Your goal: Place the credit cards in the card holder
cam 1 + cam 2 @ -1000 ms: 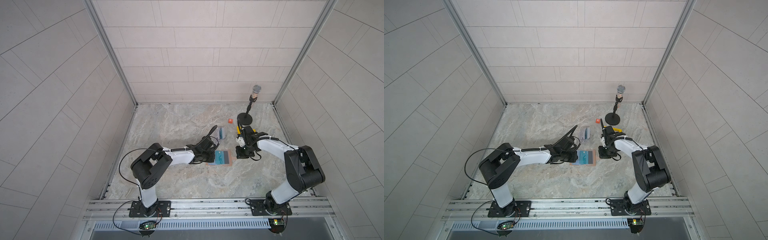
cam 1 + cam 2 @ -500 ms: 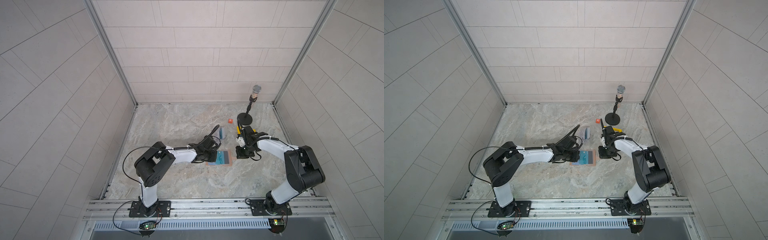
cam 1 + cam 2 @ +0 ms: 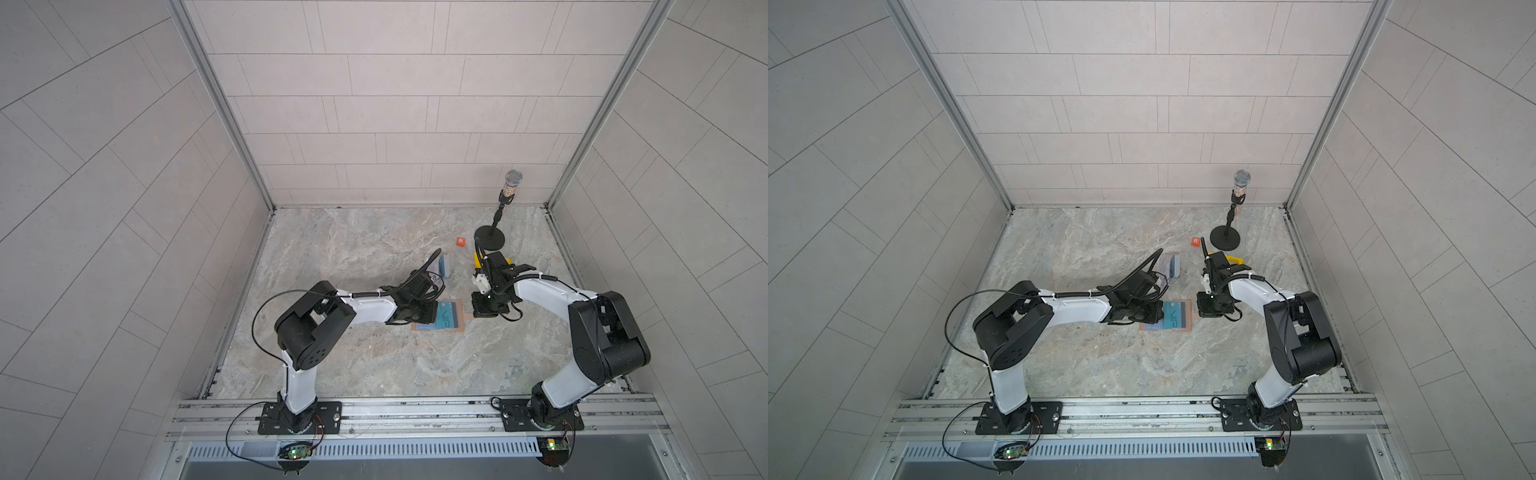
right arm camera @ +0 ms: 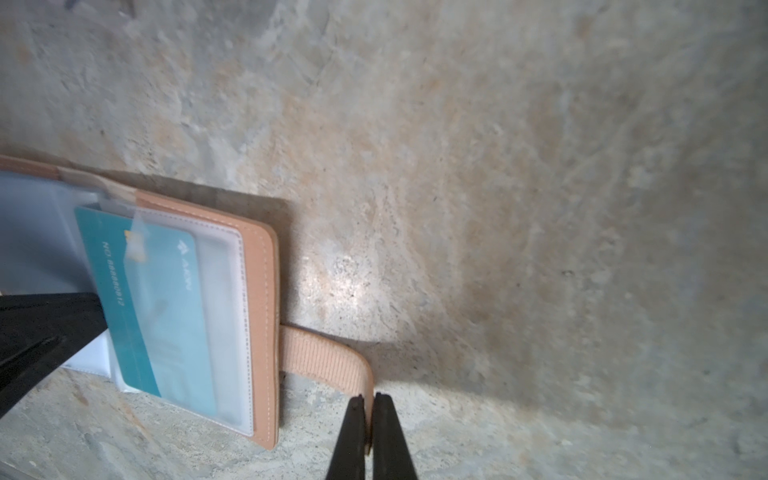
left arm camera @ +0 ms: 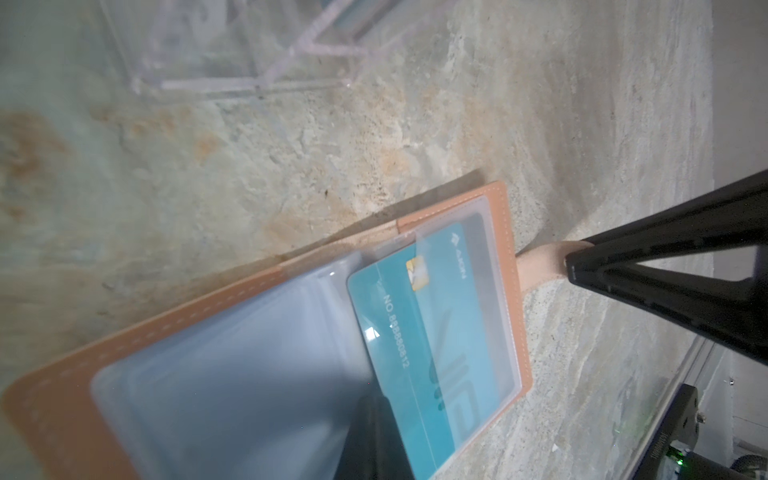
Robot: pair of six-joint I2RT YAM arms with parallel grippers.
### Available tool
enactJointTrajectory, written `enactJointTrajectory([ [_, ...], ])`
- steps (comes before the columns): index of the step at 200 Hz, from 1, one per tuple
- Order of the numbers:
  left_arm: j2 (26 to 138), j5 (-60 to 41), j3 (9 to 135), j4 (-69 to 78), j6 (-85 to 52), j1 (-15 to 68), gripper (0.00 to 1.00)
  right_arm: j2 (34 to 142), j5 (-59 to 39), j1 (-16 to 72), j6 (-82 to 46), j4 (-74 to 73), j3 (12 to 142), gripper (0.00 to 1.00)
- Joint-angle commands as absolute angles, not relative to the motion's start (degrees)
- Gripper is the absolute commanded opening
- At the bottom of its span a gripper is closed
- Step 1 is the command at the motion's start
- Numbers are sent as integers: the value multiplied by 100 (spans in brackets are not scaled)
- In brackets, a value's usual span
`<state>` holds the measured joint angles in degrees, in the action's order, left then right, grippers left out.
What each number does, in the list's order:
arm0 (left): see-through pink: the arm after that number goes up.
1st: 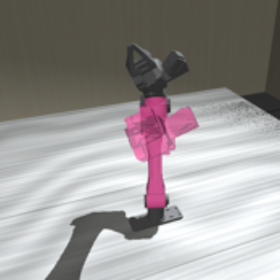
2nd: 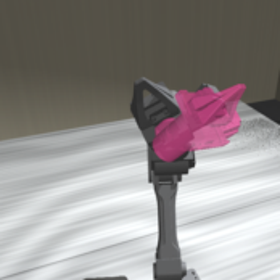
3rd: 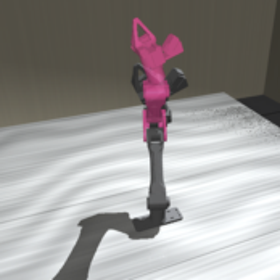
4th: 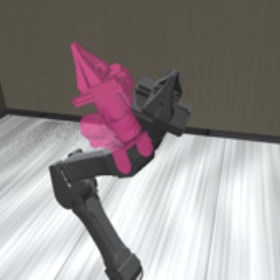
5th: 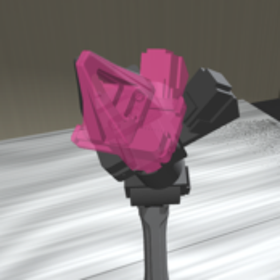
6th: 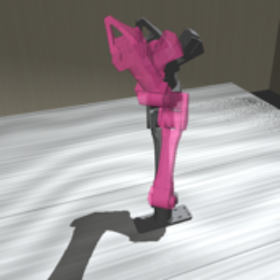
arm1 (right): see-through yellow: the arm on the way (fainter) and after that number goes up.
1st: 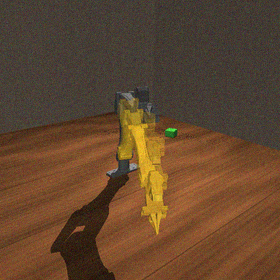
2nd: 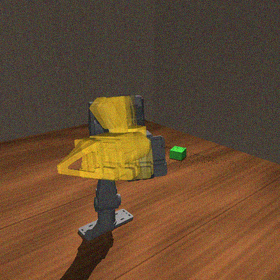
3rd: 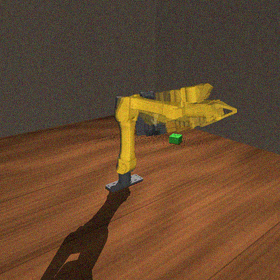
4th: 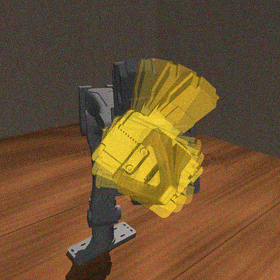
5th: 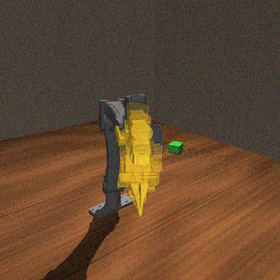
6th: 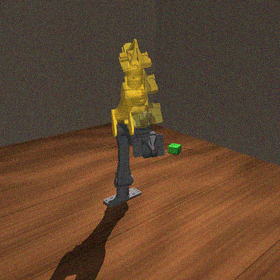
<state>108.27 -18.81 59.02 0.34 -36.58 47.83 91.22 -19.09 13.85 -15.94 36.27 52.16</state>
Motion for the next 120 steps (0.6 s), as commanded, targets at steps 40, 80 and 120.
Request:
enactJointTrajectory([
  [40, 11135, -2099, 6064, -37, -3698, 4856, 5, 8964, -1940, 1406, -1608, 3716, 5177, 0],
  [80, 11262, -2297, 6122, 86, -3740, 4863, 5, 8964, -1943, 1424, -1617, 3706, 5177, 0],
  [120, 11311, -2384, 6100, 250, -3823, 4865, 5, 8971, -1942, 1433, -1627, 3692, 5187, 0],
])
